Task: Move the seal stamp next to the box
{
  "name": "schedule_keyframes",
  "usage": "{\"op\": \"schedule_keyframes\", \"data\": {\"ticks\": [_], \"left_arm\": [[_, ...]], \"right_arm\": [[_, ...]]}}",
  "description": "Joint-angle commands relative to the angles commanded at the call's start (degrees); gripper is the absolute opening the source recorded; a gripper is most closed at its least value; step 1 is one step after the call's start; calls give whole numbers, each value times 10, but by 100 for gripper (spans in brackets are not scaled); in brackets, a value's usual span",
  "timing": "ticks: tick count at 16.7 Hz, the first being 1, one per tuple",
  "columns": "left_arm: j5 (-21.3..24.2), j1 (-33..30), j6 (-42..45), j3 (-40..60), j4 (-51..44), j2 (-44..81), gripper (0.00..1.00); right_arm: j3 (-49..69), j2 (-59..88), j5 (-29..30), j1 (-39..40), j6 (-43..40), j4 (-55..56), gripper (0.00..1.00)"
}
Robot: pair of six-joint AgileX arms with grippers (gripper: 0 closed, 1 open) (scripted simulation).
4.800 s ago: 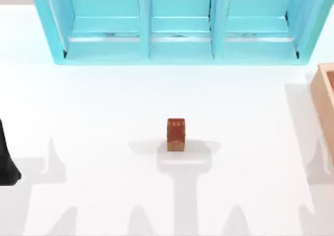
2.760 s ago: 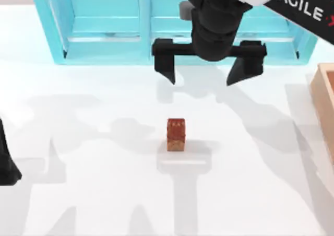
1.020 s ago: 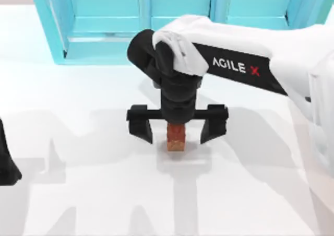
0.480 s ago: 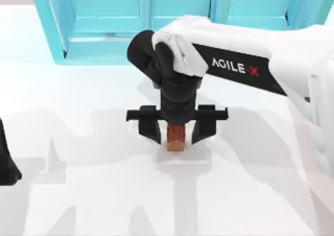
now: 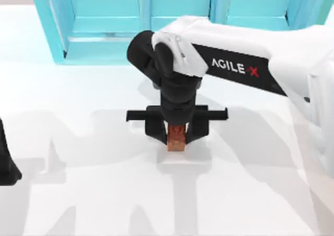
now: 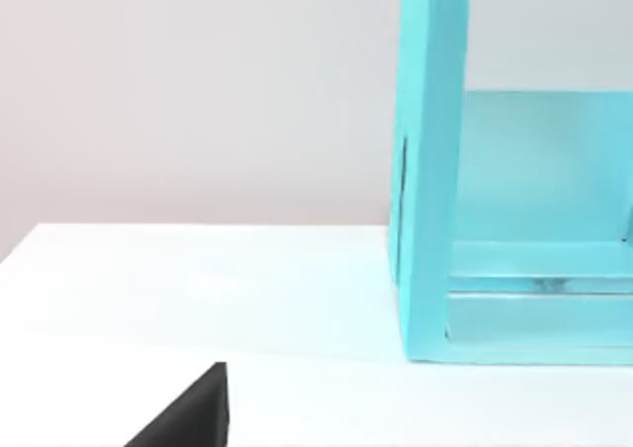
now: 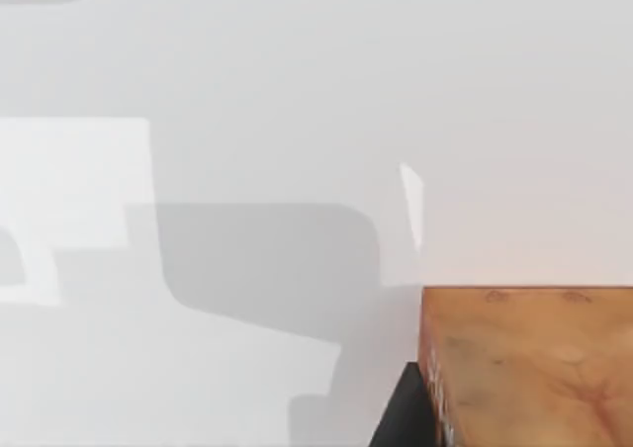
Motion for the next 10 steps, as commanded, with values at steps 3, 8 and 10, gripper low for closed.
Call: {"op": "schedule_keyframes", "data": {"ticks": [3, 8, 10], "left_arm": [[0, 0, 0, 0, 0, 0, 100], [0, 0, 0, 0, 0, 0, 100], [0, 0, 0, 0, 0, 0, 100]], "right_arm": [[0, 0, 0, 0, 0, 0, 0], [1, -1, 0, -2, 1, -2, 0], [17, -3, 0, -2, 1, -21, 0]]}}
